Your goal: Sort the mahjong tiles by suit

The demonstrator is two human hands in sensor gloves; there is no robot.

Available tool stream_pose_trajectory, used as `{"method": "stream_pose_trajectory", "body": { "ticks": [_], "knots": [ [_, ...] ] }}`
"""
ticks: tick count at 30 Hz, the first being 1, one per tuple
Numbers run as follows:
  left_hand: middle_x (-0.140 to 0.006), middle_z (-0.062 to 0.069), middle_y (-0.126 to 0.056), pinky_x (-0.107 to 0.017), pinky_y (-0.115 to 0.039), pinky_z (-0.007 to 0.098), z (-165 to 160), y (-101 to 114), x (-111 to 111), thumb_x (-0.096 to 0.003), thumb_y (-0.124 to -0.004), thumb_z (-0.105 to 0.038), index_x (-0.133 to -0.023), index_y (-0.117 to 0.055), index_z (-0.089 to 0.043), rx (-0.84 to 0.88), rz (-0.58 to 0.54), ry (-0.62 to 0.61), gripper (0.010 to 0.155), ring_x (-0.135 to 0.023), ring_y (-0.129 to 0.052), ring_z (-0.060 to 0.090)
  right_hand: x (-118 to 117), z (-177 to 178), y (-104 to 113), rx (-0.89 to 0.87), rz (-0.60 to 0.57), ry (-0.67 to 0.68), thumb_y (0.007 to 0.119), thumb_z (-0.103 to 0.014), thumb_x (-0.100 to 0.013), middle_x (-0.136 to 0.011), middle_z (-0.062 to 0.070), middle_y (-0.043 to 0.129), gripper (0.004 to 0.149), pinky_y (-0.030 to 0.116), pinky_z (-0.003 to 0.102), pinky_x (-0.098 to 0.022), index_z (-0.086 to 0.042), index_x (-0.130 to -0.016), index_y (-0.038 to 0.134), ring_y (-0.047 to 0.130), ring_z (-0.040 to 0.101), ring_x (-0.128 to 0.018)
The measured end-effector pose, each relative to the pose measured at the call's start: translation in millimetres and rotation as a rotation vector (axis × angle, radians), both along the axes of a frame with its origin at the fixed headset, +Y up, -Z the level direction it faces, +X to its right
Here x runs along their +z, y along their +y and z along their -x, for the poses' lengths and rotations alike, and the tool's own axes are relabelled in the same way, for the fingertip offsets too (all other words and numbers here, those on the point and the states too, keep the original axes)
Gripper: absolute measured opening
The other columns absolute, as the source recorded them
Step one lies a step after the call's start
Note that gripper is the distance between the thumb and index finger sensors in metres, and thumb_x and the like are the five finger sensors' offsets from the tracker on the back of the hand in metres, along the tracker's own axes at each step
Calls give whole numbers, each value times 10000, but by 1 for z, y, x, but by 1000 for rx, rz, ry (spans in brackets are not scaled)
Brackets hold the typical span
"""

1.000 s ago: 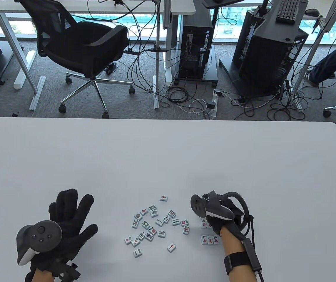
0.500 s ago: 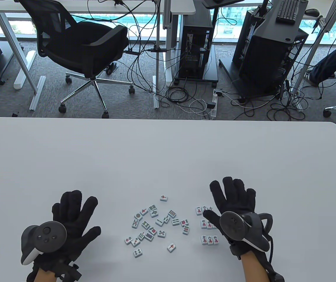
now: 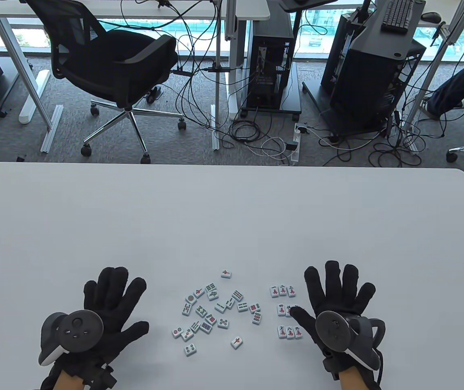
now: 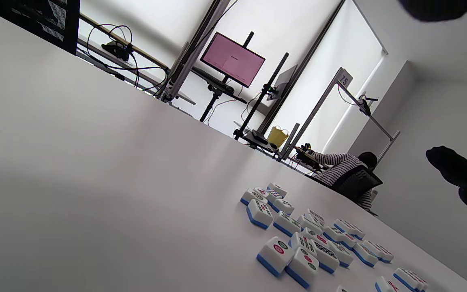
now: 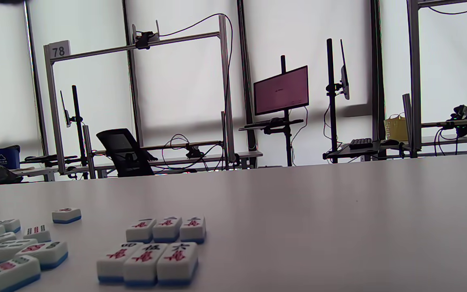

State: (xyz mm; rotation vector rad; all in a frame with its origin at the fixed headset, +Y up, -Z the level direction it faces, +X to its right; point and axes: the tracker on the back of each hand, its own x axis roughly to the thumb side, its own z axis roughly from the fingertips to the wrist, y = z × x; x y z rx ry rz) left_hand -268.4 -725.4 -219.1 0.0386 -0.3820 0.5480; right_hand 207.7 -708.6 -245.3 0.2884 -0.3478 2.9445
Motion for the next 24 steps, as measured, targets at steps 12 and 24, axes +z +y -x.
{"method": "stream_pose_trajectory", "body": {
  "ticks": [12, 24],
  "knots": [
    [-1186, -68, -489, -785, -549, 481, -55, 27, -32, -405, -809, -637, -1063, -552, -356, -221, -137, -46, 761, -1098, -616, 241, 8, 0, 9, -63, -20, 34, 508, -705, -426, -1143, 115, 2, 838, 80, 755, -634, -352, -1085, 131, -46, 450, -991],
    [-647, -30, -1005, -315, -846, 339, -131, 10, -95, -319, -891, -574, -773, -905, -265, -661, -114, 70, 550, -277, -1000, 89, 10, -2, 12, -103, 5, 58, 520, -695, -430, -1130, 109, -16, 842, 73, 741, -644, -346, -1073, 103, -58, 417, -990]
  ]
}}
